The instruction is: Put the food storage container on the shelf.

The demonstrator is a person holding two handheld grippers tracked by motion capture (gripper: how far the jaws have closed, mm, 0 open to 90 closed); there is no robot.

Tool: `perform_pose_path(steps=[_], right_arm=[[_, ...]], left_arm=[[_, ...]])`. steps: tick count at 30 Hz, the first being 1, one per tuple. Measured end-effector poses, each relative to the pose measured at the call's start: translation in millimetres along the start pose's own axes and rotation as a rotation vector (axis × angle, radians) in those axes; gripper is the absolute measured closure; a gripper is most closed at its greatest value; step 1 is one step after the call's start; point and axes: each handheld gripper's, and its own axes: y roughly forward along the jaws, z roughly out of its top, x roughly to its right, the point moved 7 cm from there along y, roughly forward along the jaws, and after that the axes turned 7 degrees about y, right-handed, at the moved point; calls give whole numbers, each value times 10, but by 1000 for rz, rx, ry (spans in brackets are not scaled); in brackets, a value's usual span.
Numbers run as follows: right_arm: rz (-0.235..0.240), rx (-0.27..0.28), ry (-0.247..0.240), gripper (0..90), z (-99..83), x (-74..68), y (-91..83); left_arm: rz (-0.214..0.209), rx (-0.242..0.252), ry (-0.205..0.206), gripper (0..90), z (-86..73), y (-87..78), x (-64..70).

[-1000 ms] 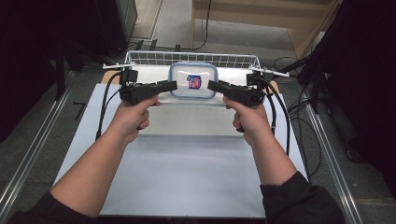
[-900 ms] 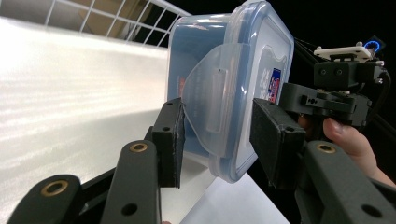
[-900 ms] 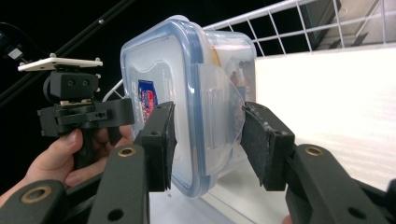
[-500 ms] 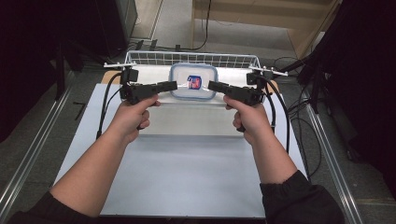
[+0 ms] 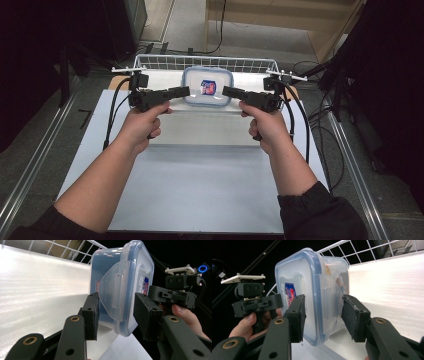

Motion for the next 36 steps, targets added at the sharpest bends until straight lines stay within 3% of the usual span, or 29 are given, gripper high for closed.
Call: perform_pose_path(steps=[7,11,20,36], right_arm=[[0,-6,-8,550,-35,-39,-43],[-9,3,2,541,-25,-24,-18],[-26,21,22,498,19,14,58],[-32,30,45,470,45,38,93]], left_arm=[[-10,-4,25,569,-51,-28,53],[22,10,31,557,-32,-3,45],[44,15,17,458,-6,60,28],[81,13,1,426,6,78,34]])
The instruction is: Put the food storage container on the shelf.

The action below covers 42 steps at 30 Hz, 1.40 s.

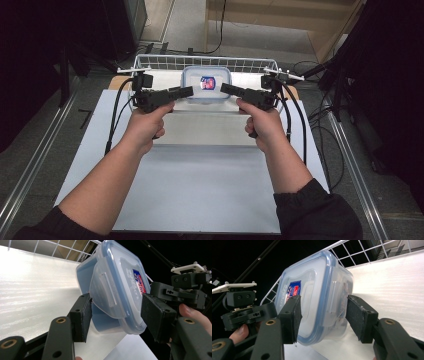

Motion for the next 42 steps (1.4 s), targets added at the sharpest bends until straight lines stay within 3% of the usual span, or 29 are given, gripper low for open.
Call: perform_pose_path(steps=[8,13,15,19,22,27,30,37,42], right_arm=[[-2,0,3,423,-4,-3,8],[-15,8,-15,377,0,-9,-26],[-27,15,-30,352,2,-25,-65],[-81,33,-110,310,-32,-72,-166],[-126,46,-189,281,-92,-120,-235],[-173,82,-281,247,-198,-166,-337],[-196,98,-325,236,-274,-173,-395],[-241,124,-452,207,-536,-150,-521],[-265,133,-496,150,-776,-75,-599]], left_arm=[[7,15,4,402,15,-17,2],[33,46,38,354,53,-92,39],[56,51,70,343,58,-134,61],[97,70,124,316,43,-229,117],[126,73,166,293,-6,-297,146],[178,74,239,255,-137,-412,198],[220,71,300,241,-248,-465,222],[265,67,386,166,-523,-569,271],[295,62,440,136,-786,-643,276]])
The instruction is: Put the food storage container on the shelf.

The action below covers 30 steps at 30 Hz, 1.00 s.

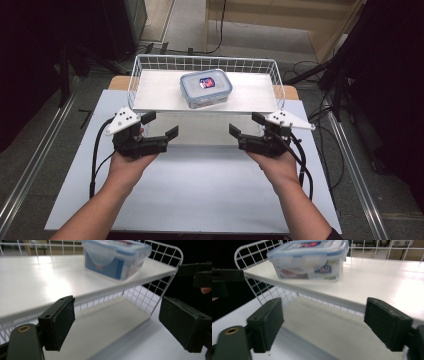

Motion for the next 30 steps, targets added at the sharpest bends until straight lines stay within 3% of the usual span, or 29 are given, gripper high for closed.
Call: perform_pose_path(steps=[4,8,12,16,21,23,26,30], right_arm=[[-20,19,-31,130,-201,-9,-84],[-31,2,-58,84,-460,-29,-152],[-34,-5,-62,69,-710,-33,-226],[-51,-17,-57,69,-982,4,-290],[-70,-34,-68,65,-1318,50,-400],[-69,-27,-80,33,-1407,54,-437],[-61,-12,-104,24,-1473,45,-470],[-58,-19,-89,24,-1500,53,-410]], left_arm=[[16,-12,25,115,-215,-61,52],[12,-42,42,100,-512,-143,122],[19,-64,42,77,-757,-219,181],[30,-118,44,47,-1027,-292,242],[57,-155,113,33,-1325,-389,351],[50,-179,119,26,-1443,-383,393],[36,-180,103,5,-1448,-330,400],[27,-162,85,5,-1408,-315,384]])
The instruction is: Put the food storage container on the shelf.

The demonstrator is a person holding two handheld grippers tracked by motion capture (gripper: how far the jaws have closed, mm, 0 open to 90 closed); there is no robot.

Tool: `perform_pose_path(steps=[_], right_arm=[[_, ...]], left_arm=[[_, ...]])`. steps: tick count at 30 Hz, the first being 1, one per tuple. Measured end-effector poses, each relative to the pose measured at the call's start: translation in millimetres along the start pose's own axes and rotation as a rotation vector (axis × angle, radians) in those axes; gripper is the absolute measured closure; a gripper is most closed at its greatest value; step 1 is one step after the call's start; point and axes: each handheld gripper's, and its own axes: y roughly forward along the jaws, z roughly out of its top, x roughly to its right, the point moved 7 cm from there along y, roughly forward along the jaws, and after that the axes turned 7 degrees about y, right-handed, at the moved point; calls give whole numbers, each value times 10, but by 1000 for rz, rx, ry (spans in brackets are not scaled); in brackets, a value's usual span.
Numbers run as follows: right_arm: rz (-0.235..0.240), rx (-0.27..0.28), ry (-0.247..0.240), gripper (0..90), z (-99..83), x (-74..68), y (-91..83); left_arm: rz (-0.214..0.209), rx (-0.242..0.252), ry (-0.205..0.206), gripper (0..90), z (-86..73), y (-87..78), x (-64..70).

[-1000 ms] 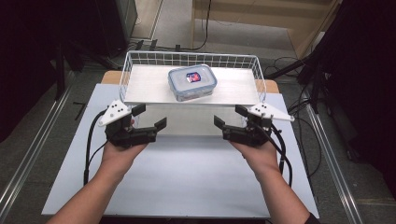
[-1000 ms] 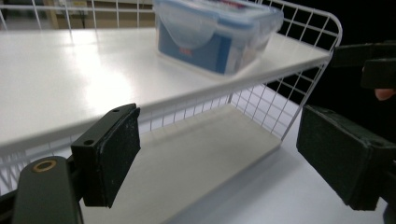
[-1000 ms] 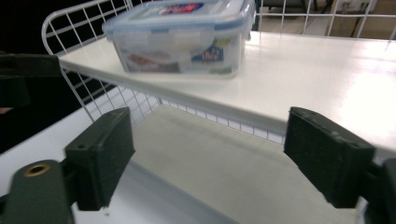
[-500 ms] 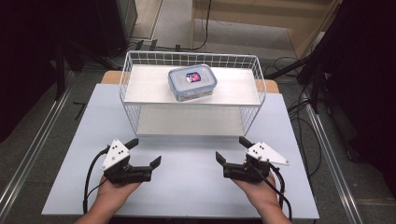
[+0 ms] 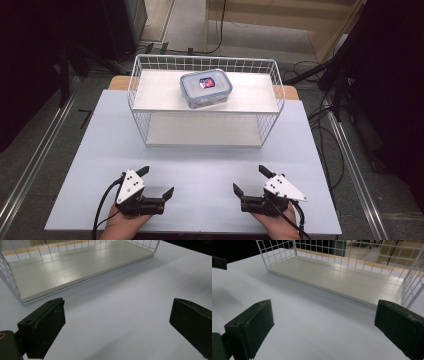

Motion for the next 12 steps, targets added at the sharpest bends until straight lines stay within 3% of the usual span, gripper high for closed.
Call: perform_pose_path(steps=[12], right_arm=[[2,-6,20,25,-27,19,17]], left_arm=[[-9,11,-25,5,-3,-29,-20]])
